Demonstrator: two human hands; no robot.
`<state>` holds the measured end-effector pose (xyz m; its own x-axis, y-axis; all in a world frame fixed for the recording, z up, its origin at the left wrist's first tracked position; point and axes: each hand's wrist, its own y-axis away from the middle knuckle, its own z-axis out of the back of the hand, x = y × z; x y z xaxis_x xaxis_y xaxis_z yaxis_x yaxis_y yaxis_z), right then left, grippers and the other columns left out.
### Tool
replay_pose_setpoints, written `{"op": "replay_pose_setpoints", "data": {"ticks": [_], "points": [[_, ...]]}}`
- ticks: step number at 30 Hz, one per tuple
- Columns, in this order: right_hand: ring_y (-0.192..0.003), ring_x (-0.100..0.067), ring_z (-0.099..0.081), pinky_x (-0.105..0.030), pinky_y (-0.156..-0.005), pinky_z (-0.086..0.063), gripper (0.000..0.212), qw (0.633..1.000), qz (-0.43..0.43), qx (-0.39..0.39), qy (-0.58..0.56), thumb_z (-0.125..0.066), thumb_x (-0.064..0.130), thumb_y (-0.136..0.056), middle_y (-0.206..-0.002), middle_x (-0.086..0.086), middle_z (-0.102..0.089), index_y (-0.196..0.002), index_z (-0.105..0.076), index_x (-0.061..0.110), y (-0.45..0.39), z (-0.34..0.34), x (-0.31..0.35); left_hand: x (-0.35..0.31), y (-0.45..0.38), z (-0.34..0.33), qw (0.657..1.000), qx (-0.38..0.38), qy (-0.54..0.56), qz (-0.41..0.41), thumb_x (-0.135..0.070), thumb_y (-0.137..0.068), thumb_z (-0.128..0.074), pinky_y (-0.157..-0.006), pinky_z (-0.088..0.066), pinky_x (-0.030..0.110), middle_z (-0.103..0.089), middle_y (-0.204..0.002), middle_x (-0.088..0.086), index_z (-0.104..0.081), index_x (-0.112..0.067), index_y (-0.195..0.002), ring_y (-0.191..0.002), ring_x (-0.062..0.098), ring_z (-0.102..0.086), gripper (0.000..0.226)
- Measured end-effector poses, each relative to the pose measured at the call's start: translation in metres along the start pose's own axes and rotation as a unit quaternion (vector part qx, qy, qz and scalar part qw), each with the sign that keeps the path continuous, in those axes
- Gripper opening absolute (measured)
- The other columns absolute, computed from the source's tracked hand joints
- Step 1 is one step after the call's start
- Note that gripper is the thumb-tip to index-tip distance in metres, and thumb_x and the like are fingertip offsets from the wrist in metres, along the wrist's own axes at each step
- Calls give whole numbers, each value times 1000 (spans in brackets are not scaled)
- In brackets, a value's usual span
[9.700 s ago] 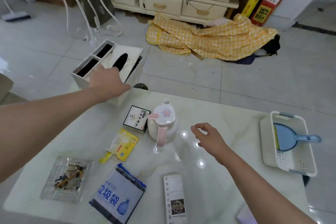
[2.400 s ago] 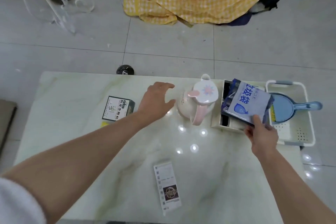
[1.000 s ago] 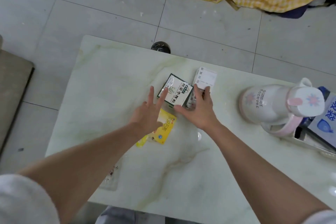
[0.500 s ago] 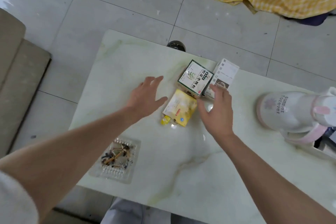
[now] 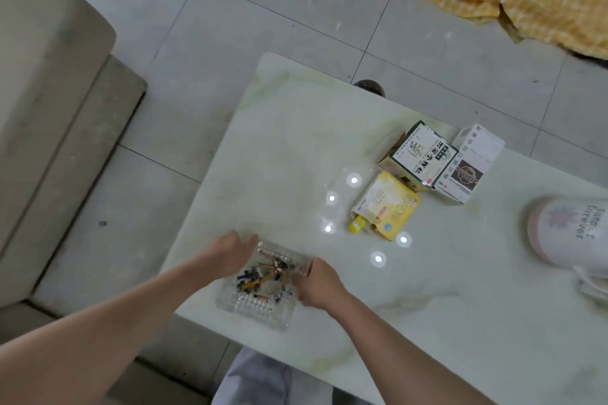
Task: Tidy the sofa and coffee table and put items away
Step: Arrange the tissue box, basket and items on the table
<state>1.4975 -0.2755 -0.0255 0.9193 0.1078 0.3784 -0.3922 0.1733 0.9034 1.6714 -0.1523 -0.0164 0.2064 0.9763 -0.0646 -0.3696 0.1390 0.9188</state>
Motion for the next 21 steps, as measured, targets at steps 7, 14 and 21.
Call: {"op": "replay_pose_setpoints", "data": {"ticks": [7,14,21], "points": [[-98,-29,-63,-30,-71,-41,35,989,2,-144,-22,-50,45,-96,-100,-5,-64,-107,-53,12,-18,19,42,-12,-15,28,991,-89,78,-62,-37,-104,-34,-91,-40,38,-53,-134,23,-45,-3,-126,-114,33,-51,42],[-92,-29,-62,-34,-77,-48,30,967,42,-225,-114,-53,34,-91,-100,-7,-64,-110,-55,12,-76,122,136,-86,-66,136,974,-168,93,-119,-28,-101,-35,-93,-41,39,-51,-138,25,-44,-4,-136,-119,38,-52,44],[-67,-25,-53,-46,-76,-60,19,945,82,-180,-261,-51,11,-76,-78,-8,-50,-95,-49,12,-113,178,182,-143,-90,215,960,-203,84,-174,-22,-102,-31,-106,-35,35,-35,-156,15,-26,-14,-155,-138,33,-39,54]]}}
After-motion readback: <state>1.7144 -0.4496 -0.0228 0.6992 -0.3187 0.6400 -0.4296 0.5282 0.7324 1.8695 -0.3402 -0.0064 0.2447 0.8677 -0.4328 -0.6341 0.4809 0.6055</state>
